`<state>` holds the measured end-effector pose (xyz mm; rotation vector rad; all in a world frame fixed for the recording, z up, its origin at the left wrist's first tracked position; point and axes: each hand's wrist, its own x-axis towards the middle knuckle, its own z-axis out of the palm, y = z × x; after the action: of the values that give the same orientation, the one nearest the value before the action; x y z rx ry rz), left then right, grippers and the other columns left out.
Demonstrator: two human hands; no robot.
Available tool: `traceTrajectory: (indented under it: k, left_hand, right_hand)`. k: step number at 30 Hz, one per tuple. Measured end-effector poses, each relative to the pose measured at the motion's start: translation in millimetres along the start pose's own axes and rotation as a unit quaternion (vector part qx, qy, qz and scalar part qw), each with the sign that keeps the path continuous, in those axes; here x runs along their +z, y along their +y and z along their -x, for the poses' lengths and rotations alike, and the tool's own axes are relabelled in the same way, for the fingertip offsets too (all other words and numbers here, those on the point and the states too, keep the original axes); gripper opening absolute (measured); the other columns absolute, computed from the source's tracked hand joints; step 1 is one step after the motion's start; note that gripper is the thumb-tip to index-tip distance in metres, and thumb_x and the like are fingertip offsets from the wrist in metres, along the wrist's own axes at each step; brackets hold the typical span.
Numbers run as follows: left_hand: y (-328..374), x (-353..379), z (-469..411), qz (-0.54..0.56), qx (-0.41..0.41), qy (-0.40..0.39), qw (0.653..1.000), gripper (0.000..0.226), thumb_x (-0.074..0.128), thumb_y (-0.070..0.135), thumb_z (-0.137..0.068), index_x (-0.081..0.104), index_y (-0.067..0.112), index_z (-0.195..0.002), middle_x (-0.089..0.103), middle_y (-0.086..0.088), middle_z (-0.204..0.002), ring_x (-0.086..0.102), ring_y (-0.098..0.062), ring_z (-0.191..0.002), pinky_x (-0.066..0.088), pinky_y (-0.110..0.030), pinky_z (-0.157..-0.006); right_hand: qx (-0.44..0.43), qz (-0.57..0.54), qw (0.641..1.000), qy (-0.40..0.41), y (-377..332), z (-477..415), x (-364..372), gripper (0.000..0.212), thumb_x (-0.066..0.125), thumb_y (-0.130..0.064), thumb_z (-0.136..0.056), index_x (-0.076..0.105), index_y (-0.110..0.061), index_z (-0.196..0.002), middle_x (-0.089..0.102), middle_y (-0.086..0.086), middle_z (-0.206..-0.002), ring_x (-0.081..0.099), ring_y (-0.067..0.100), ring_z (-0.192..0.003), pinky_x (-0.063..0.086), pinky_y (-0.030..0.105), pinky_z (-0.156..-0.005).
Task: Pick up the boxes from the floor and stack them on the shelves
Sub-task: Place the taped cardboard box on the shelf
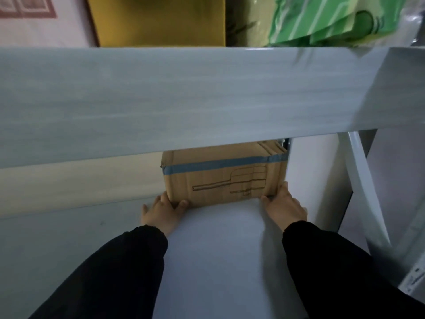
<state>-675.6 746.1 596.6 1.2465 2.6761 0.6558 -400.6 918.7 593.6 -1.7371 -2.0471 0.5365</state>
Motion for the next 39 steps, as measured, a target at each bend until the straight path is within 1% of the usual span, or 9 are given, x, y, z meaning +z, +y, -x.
traceTrajectory:
  k: [5, 9, 17, 21, 24, 27, 29, 32, 39]
  left_hand:
    - [-4.2, -0.6, 12.8, -0.026, -0.018, 0.014, 0.999, 0.071, 0.034, 0.073, -0.092, 0.039, 0.019, -0.138, 0.051, -0.004, -0.145, 0.042, -0.024, -0.141, 0.017, -0.055, -0.120]
    - [-18.1, -7.4, 35.1, -0.089, -0.023, -0.036, 0.995, 0.088, 0.030, 0.071, -0.090, 0.023, 0.013, -0.157, 0.026, -0.005, -0.166, 0.013, -0.025, -0.156, 0.007, -0.058, -0.123]
    - [-33.4, -20.4, 103.9, -0.177, 0.097, -0.118, 0.972, 0.084, 0.019, 0.074, -0.093, 0.004, 0.032, -0.164, -0.002, 0.004, -0.173, -0.002, -0.032, -0.158, 0.002, -0.063, -0.121]
    - [-12.4, -17.3, 158.9, -0.175, 0.218, -0.149, 0.948, 0.087, 0.019, 0.079, -0.088, 0.004, 0.037, -0.163, -0.003, 0.003, -0.173, -0.001, -0.035, -0.157, 0.003, -0.064, -0.121]
    - [9.8, 2.4, 221.2, -0.194, 0.338, -0.155, 0.908, 0.089, 0.019, 0.080, -0.086, 0.010, 0.035, -0.162, 0.006, -0.001, -0.172, 0.008, -0.039, -0.155, 0.009, -0.065, -0.119]
    - [24.8, 28.5, 276.9, -0.207, 0.458, -0.055, 0.863, 0.093, 0.028, 0.075, -0.085, 0.017, 0.022, -0.161, 0.016, -0.012, -0.170, 0.017, -0.042, -0.152, 0.016, -0.063, -0.118]
    - [27.8, 55.6, 314.9, -0.171, 0.534, -0.047, 0.827, 0.083, 0.039, 0.063, -0.090, 0.020, 0.023, -0.160, 0.013, -0.012, -0.170, 0.009, -0.041, -0.155, 0.007, -0.066, -0.120]
    - [27.0, 115.8, 369.2, -0.132, 0.594, -0.167, 0.776, 0.075, 0.046, 0.052, -0.095, 0.019, 0.029, -0.161, 0.010, -0.005, -0.171, 0.003, -0.035, -0.157, 0.005, -0.067, -0.121]
    - [4.5, 240.3, 455.7, -0.224, 0.517, -0.389, 0.728, 0.075, 0.044, 0.055, -0.093, 0.030, 0.018, -0.156, 0.034, -0.011, -0.161, 0.026, -0.036, -0.149, 0.030, -0.053, -0.118]
  right_hand:
    - [-0.012, 0.040, 0.999, -0.015, -3.9, 18.0, -2.8, 0.099, 0.040, -0.068, -0.092, -0.005, -0.014, -0.163, 0.024, 0.006, -0.168, 0.039, 0.033, -0.143, 0.032, 0.047, -0.112]
    - [-0.019, 0.098, 0.993, -0.056, -4.5, 47.9, -8.3, 0.096, 0.034, -0.070, -0.091, -0.002, -0.020, -0.164, 0.003, 0.008, -0.172, 0.014, 0.031, -0.156, 0.018, 0.048, -0.122]
    - [-0.081, 0.197, 0.971, -0.108, 12.3, 157.2, -15.9, 0.083, 0.018, -0.079, -0.091, 0.016, -0.034, -0.160, 0.010, 0.008, -0.171, 0.008, 0.031, -0.156, 0.010, 0.059, -0.119]
    - [-0.104, 0.186, 0.976, -0.054, 15.6, 235.4, -25.1, 0.076, 0.021, -0.075, -0.092, 0.034, -0.031, -0.153, 0.034, 0.009, -0.161, 0.029, 0.031, -0.148, 0.022, 0.057, -0.115]
    - [-0.155, 0.133, 0.979, 0.010, 44.3, 314.3, -19.1, 0.059, 0.033, -0.053, -0.107, 0.044, -0.019, -0.153, 0.034, 0.020, -0.162, 0.030, 0.042, -0.149, 0.022, 0.060, -0.121]
    - [0.002, 0.070, 0.998, 0.004, 112.9, 395.9, -6.7, 0.072, 0.046, -0.061, -0.100, 0.022, -0.034, -0.162, 0.005, 0.008, -0.172, 0.002, 0.030, -0.158, 0.007, 0.045, -0.127]
    - [0.100, 0.099, 0.990, 0.005, 163.9, 448.1, 1.0, 0.078, 0.048, -0.067, -0.096, 0.017, -0.039, -0.161, -0.002, 0.005, -0.173, -0.003, 0.031, -0.158, 0.009, 0.050, -0.127]
    - [0.239, 0.099, 0.966, -0.012, 245.8, 523.8, 14.6, 0.080, 0.054, -0.061, -0.095, 0.021, -0.032, -0.162, 0.001, 0.011, -0.172, 0.000, 0.037, -0.157, 0.013, 0.055, -0.125]
    - [0.493, 0.015, 0.869, -0.035, 370.0, 694.6, 43.8, 0.078, 0.057, -0.050, -0.096, 0.025, -0.020, -0.161, 0.011, 0.018, -0.168, 0.013, 0.033, -0.155, 0.021, 0.047, -0.121]
